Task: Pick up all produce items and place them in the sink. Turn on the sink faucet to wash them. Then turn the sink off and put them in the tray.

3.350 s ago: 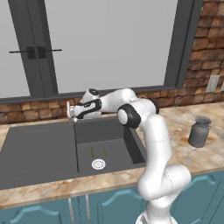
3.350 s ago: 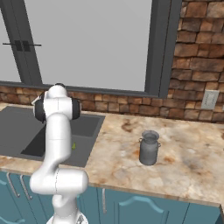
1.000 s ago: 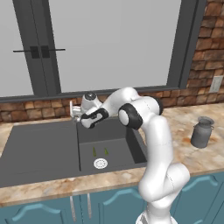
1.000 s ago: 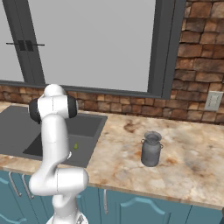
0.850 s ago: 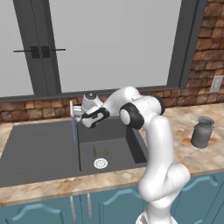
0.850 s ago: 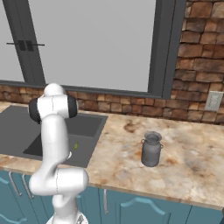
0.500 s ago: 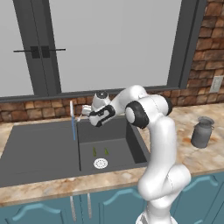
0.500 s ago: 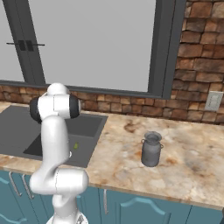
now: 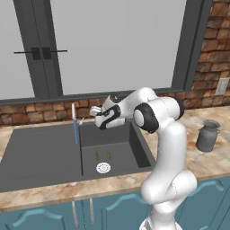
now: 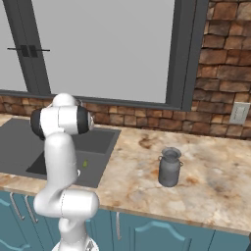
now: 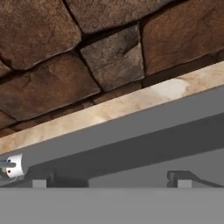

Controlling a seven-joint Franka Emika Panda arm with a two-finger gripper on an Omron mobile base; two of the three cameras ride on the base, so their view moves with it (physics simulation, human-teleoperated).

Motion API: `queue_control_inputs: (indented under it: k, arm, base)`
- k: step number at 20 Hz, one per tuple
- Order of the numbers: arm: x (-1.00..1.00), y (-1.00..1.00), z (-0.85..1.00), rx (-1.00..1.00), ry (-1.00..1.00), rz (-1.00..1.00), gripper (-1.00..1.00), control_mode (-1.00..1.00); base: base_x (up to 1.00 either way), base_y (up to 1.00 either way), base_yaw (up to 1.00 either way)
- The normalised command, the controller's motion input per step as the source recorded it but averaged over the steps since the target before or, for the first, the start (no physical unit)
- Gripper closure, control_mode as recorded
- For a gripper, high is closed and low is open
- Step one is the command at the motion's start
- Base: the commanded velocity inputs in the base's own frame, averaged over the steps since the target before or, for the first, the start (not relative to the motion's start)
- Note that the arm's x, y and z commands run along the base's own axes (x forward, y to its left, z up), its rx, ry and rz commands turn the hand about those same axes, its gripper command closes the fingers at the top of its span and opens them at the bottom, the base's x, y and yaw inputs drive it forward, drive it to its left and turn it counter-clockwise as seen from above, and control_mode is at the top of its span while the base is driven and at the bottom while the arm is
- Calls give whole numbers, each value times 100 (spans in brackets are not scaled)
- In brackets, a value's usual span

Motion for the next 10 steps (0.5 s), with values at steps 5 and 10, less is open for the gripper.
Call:
queue_control_inputs:
  k: [5, 10]
  arm:
    - [-2, 49, -3, 0, -9, 3, -100, -100]
    - [8, 43, 0, 0, -4, 3, -100, -100]
  base:
    - [0, 0, 0]
    - [0, 0, 0]
